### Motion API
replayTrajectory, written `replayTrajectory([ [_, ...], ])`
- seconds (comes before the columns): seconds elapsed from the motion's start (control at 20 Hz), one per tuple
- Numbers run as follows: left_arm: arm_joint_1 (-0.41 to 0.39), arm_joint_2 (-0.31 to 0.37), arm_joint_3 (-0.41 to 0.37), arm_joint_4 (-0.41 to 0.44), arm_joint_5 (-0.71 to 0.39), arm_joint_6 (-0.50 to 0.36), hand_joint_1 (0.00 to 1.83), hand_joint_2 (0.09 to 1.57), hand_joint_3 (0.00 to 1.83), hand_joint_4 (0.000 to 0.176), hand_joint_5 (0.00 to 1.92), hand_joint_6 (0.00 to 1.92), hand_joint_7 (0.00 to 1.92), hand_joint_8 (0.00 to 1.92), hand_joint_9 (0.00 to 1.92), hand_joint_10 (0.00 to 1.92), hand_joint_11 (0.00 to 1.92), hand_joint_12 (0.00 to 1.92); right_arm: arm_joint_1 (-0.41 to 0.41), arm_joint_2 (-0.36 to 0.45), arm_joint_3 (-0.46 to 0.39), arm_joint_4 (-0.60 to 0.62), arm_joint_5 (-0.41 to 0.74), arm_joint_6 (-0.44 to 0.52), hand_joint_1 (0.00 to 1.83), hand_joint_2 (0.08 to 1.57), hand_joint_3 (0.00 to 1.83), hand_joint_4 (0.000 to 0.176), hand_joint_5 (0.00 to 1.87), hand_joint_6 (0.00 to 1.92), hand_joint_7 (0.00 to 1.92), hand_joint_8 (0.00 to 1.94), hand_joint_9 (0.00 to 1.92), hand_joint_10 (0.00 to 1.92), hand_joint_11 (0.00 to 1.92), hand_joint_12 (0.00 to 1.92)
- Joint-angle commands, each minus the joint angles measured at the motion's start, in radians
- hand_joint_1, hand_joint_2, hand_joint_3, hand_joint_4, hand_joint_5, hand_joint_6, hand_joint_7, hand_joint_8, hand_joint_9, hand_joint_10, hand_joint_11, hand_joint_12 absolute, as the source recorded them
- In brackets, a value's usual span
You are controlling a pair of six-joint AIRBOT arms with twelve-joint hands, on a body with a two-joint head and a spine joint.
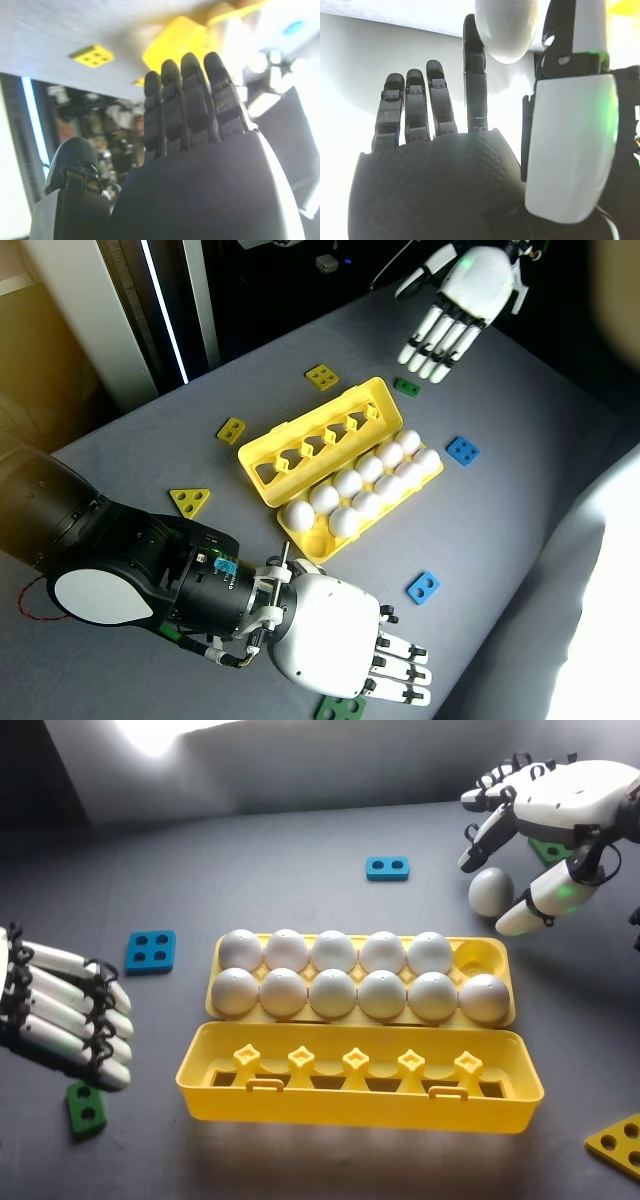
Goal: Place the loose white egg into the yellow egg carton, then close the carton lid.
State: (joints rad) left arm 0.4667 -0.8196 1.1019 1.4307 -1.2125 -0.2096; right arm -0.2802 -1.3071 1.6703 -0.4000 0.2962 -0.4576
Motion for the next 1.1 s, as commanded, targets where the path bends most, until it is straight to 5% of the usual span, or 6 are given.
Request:
replayTrajectory([
  [0.0, 0.004, 0.011, 0.012, -0.071, -0.046, 0.003, 0.00, 1.24, 0.00, 0.000, 0.37, 0.00, 0.38, 0.00, 0.29, 0.01, 0.00, 0.54, -0.001, 0.014, 0.007, 0.023, 0.098, 0.000, 0.88, 0.81, 0.00, 0.141, 0.76, 0.01, 0.10, 0.01, 0.00, 0.00, 0.00, 0.00],
  [0.2, 0.037, 0.000, 0.015, -0.072, -0.046, 0.027, 0.00, 1.24, 0.00, 0.000, 0.38, 0.00, 0.38, 0.00, 0.28, 0.00, 0.00, 0.58, -0.002, 0.014, 0.010, 0.023, 0.104, 0.000, 0.90, 0.81, 0.00, 0.130, 0.77, 0.01, 0.13, 0.01, 0.00, 0.00, 0.00, 0.00],
  [0.3, 0.037, -0.002, 0.015, -0.072, -0.046, 0.030, 0.00, 1.24, 0.00, 0.000, 0.38, 0.00, 0.37, 0.00, 0.28, 0.00, 0.00, 0.57, -0.002, 0.014, 0.010, 0.023, 0.107, 0.000, 0.89, 0.82, 0.00, 0.142, 0.77, 0.01, 0.13, 0.01, 0.00, 0.00, 0.00, 0.00],
  [0.45, 0.040, -0.009, 0.027, -0.072, -0.046, 0.030, 0.00, 1.24, 0.00, 0.000, 0.38, 0.00, 0.37, 0.00, 0.28, 0.00, 0.00, 0.57, -0.006, 0.014, 0.010, 0.023, 0.111, 0.000, 0.90, 0.81, 0.00, 0.138, 0.81, 0.02, 0.13, 0.01, 0.00, 0.00, 0.00, 0.00],
  [0.6, 0.043, -0.013, 0.035, -0.072, -0.046, 0.030, 0.00, 1.24, 0.00, 0.000, 0.38, 0.00, 0.37, 0.00, 0.29, 0.01, 0.00, 0.58, -0.014, 0.013, 0.011, 0.023, 0.113, 0.000, 0.90, 0.81, 0.00, 0.158, 0.78, 0.01, 0.14, 0.01, 0.00, 0.00, 0.00, 0.00],
  [1.05, 0.043, -0.016, 0.036, -0.072, -0.044, 0.030, 0.00, 1.24, 0.00, 0.000, 0.38, 0.00, 0.39, 0.01, 0.29, 0.01, 0.00, 0.53, -0.016, 0.011, 0.012, 0.028, 0.120, 0.000, 0.95, 0.83, 0.01, 0.144, 0.85, 0.03, 0.18, 0.01, 0.00, 0.00, 0.00, 0.00],
])
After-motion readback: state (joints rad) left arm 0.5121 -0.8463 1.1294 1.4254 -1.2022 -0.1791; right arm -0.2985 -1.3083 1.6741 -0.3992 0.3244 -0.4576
